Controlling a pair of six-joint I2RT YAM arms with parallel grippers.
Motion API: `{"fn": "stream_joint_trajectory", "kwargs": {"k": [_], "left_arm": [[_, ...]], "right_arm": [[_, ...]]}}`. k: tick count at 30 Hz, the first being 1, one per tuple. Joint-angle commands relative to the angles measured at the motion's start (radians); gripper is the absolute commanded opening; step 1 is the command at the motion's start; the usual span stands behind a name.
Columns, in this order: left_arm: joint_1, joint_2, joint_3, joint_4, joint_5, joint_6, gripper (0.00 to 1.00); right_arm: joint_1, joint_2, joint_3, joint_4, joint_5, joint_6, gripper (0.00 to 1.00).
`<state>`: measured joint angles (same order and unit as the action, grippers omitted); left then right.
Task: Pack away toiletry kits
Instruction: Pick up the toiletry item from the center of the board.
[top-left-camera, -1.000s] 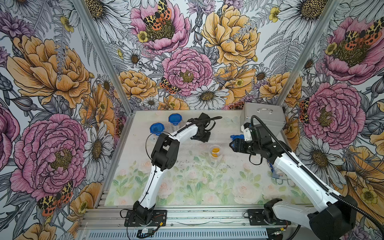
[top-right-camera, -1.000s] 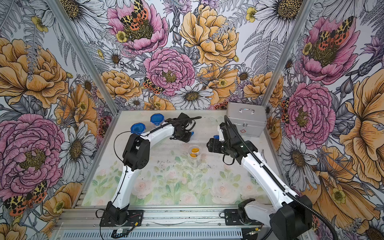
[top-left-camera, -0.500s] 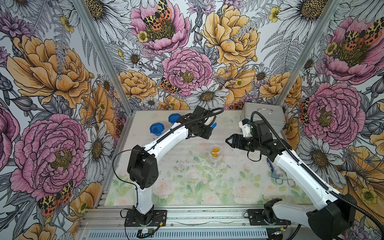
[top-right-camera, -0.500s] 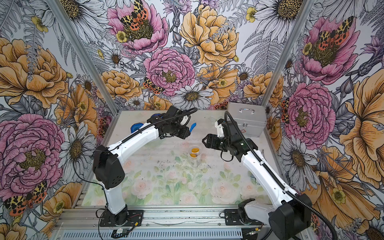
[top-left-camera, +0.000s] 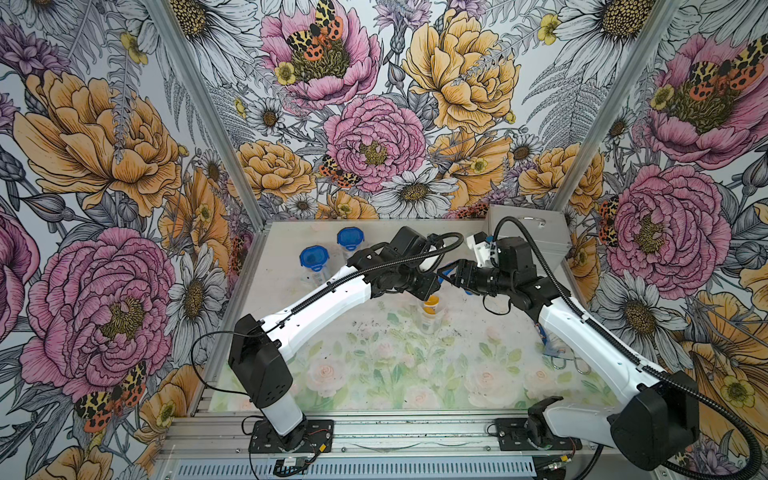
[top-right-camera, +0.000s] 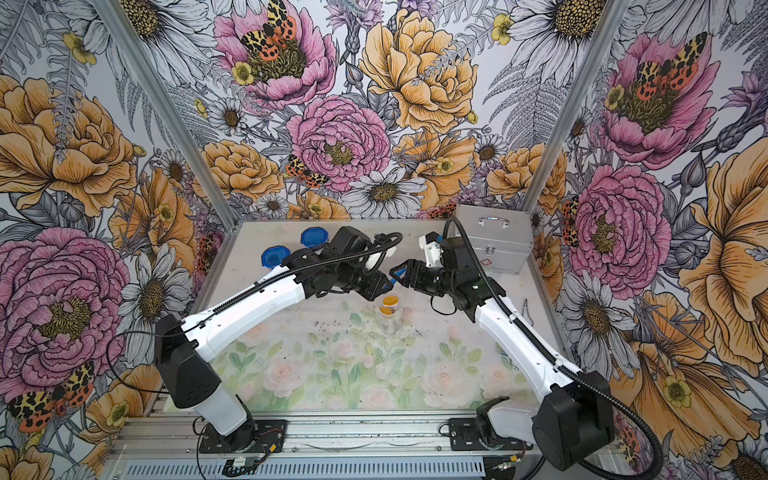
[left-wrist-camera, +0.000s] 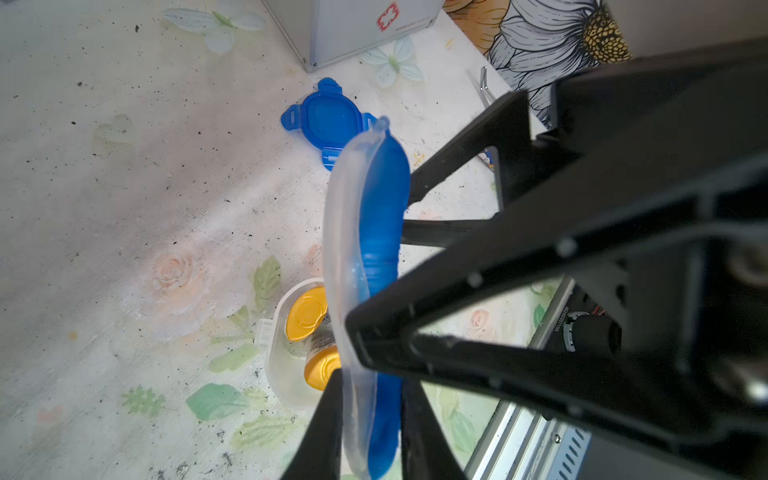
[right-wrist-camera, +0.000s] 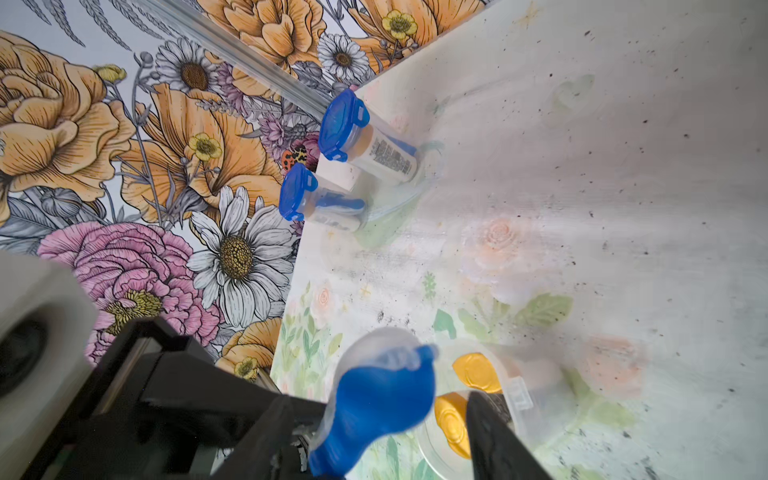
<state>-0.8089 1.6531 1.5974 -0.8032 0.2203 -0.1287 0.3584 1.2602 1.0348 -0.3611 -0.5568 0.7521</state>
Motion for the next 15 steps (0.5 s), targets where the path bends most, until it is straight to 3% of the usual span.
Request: {"fn": "stream_joint_trajectory", "kwargs": {"k": [1, 11, 15], "left_arm": [[-0.007, -0.048, -0.027, 0.028, 0.029, -0.02, 0.0], [-0.006, -0.072, -0.058, 0.027, 0.054, -0.025, 0.0], [-0.003, -0.063, -0.051, 0.028, 0.049, -0.026, 0.0]], "right_arm": [[0.001, 0.008, -0.018, 0.08, -0.029, 0.042, 0.62], [0.024, 0.041, -0.023, 0.2, -0.075, 0.086, 0.44], [0.039, 0.05, -0.019, 0.205, -0.085, 0.082, 0.26]]}}
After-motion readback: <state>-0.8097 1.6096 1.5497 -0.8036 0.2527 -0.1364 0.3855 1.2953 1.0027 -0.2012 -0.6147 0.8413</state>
